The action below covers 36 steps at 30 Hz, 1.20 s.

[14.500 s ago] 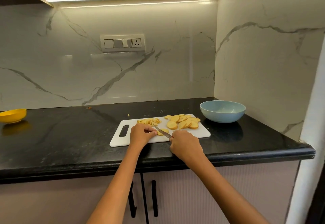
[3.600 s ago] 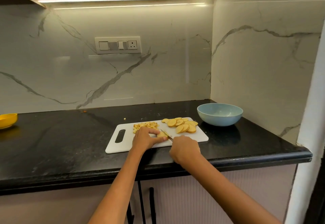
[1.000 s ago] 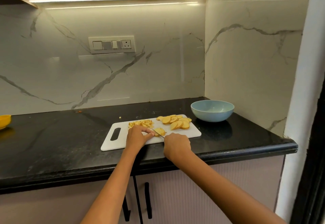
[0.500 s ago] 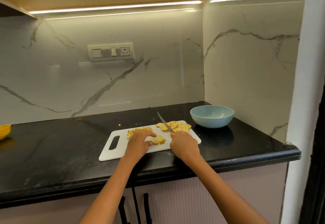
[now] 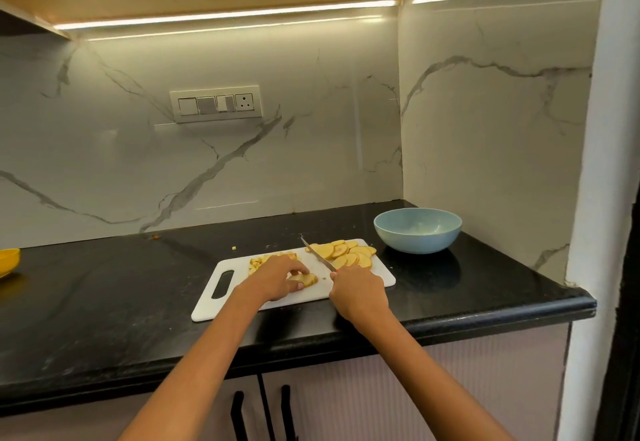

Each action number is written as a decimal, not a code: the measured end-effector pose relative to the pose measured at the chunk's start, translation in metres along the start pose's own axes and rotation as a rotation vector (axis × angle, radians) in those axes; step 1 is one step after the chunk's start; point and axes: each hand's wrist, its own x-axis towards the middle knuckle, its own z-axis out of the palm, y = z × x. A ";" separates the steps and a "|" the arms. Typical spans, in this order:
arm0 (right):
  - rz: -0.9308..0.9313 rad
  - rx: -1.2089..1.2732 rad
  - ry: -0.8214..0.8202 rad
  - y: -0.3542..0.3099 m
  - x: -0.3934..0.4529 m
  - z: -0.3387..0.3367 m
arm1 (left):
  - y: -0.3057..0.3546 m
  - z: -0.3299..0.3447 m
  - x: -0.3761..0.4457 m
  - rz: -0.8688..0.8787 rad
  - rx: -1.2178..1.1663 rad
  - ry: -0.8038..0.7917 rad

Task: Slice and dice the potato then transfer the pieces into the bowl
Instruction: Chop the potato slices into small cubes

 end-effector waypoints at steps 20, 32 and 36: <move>-0.043 -0.160 -0.101 -0.014 -0.023 -0.006 | -0.015 0.024 -0.026 -0.129 -0.488 0.334; -0.007 -0.138 -0.120 -0.020 -0.023 -0.007 | -0.004 0.027 -0.025 -0.138 -0.462 0.377; 0.031 -0.089 -0.115 -0.015 -0.025 -0.008 | -0.003 0.028 -0.026 -0.163 -0.464 0.385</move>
